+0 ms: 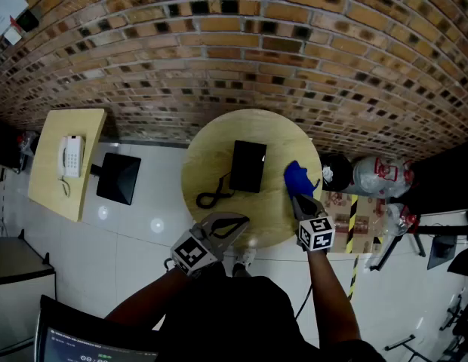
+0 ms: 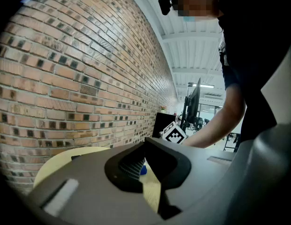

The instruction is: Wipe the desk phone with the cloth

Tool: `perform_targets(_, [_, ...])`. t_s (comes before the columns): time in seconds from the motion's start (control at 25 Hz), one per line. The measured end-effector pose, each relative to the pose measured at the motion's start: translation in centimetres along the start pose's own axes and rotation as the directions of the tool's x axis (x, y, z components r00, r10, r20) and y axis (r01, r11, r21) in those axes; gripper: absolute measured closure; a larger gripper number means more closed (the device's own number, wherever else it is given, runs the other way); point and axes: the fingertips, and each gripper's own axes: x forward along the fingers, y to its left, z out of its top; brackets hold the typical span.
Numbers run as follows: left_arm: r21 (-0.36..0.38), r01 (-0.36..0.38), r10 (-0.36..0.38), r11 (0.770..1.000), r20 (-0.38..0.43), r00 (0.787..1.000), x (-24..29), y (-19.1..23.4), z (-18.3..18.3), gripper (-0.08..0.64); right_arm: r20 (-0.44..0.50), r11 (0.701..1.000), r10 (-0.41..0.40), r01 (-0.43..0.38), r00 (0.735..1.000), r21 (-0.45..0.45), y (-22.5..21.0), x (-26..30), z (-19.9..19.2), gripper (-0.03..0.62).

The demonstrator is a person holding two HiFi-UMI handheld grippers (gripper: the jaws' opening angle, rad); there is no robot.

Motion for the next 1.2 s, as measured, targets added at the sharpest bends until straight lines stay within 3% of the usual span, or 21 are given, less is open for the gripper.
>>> perform_targets(0.28, [0.01, 0.039, -0.039, 0.999, -0.013, 0.999, 1.3, 1.2, -1.0, 0.571, -0.203, 1.0, 0.008, -0.01, 0.979, -0.009, -5.0, 7.5, -4.3, 0.403])
perform_targets(0.52, [-0.014, 0.032, -0.032, 0.999, -0.023, 0.999, 1.1, 2.1, -1.6, 0.571, -0.321, 0.999, -0.019, 0.032, 0.947, 0.035, -9.3, 11.0, -7.3, 0.373])
perform_targets(0.72, [-0.034, 0.014, -0.015, 0.999, -0.025, 1.0, 0.6, 2.9, -2.1, 0.571, -0.395, 0.996, -0.02, 0.05, 0.919, 0.067, -10.8, 12.5, -9.4, 0.37])
perform_targets(0.96, [-0.048, -0.013, 0.012, 0.999, -0.024, 1.0, 0.0, 3.9, -2.3, 0.571, -0.385, 0.991, -0.039, 0.084, 0.922, 0.103, -11.5, 12.8, -9.7, 0.383])
perform_targets(1.2, [-0.055, -0.027, 0.026, 0.998, -0.013, 1.0, -0.2, 4.5, -2.2, 0.571, -0.393, 0.989, -0.022, 0.077, 0.919, 0.124, -10.9, 12.9, -9.8, 0.493])
